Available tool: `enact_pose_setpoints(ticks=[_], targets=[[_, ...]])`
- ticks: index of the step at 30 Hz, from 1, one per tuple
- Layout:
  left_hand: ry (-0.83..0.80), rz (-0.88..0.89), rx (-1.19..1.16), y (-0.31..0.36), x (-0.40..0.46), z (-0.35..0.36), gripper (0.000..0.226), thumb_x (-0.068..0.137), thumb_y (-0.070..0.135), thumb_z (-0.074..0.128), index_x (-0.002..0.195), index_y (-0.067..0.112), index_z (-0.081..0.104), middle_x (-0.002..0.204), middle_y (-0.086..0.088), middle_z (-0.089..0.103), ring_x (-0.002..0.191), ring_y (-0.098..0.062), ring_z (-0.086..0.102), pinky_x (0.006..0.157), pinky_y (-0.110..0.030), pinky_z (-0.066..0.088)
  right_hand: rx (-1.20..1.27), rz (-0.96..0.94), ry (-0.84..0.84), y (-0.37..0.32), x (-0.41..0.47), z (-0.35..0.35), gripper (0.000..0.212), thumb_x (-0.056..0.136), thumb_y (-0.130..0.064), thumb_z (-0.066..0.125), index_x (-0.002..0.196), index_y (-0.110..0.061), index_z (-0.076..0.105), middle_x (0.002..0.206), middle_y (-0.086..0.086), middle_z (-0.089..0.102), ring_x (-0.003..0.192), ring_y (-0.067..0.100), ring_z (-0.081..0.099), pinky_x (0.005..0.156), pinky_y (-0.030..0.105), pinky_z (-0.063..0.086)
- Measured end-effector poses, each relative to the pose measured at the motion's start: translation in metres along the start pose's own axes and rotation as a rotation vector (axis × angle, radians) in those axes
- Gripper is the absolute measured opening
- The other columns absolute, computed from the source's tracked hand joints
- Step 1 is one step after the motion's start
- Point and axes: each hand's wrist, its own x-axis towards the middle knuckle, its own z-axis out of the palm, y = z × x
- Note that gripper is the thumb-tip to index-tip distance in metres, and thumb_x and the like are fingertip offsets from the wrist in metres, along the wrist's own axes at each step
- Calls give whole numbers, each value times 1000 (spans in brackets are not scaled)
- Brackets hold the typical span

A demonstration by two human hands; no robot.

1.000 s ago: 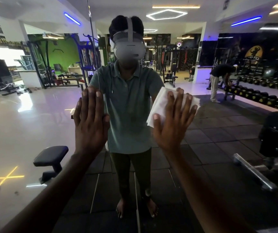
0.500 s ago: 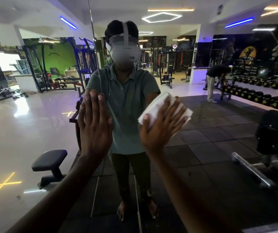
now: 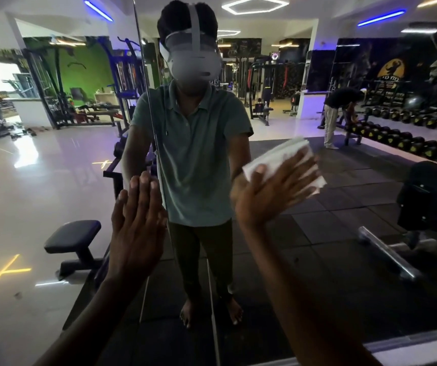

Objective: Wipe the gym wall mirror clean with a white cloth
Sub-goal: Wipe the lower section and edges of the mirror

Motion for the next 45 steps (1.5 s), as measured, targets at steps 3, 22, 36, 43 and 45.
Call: enact_pose_setpoints(ticks=[3, 22, 36, 43, 45], targets=[[12, -43, -1, 3, 0, 3, 70, 106, 19, 41, 165, -2, 11, 173, -24, 10, 162, -37, 8, 130, -55, 12, 20, -364, -250, -31, -68, 1, 81, 101, -60, 29, 168, -16, 20, 175, 16, 12, 162, 43, 3, 127, 68, 5], [83, -293, -10, 36, 0, 28, 65, 112, 30, 24, 166, 4, 1, 174, -23, 6, 163, -29, -6, 131, -48, 1, 35, -1129, -485, 43, -41, -12, 69, 104, -42, 54, 166, -24, 30, 175, 2, 9, 164, 31, -1, 129, 57, -3], [120, -294, 24, 38, -3, 34, 71, 110, 26, 35, 166, 5, -3, 174, -18, 0, 163, -30, -5, 131, -50, 5, 87, -886, -475, 12, -62, -11, 78, 102, -51, 54, 166, -22, 20, 174, 9, 7, 163, 39, -4, 128, 59, -4], [65, -244, 28, 31, -12, 28, 69, 110, 24, 39, 166, 1, 5, 174, -24, 6, 163, -34, 1, 129, -57, 14, -24, -870, -337, 128, 14, -25, 68, 103, -41, 41, 166, -20, 26, 173, 12, 20, 163, 35, 7, 128, 66, 9], [69, -244, 10, 32, -11, 29, 71, 110, 25, 40, 167, 3, 3, 174, -23, 5, 163, -33, 0, 130, -54, 11, -52, -756, -319, 137, 12, -29, 69, 105, -42, 39, 166, -13, 25, 172, 18, 21, 162, 39, 6, 124, 72, 13]])
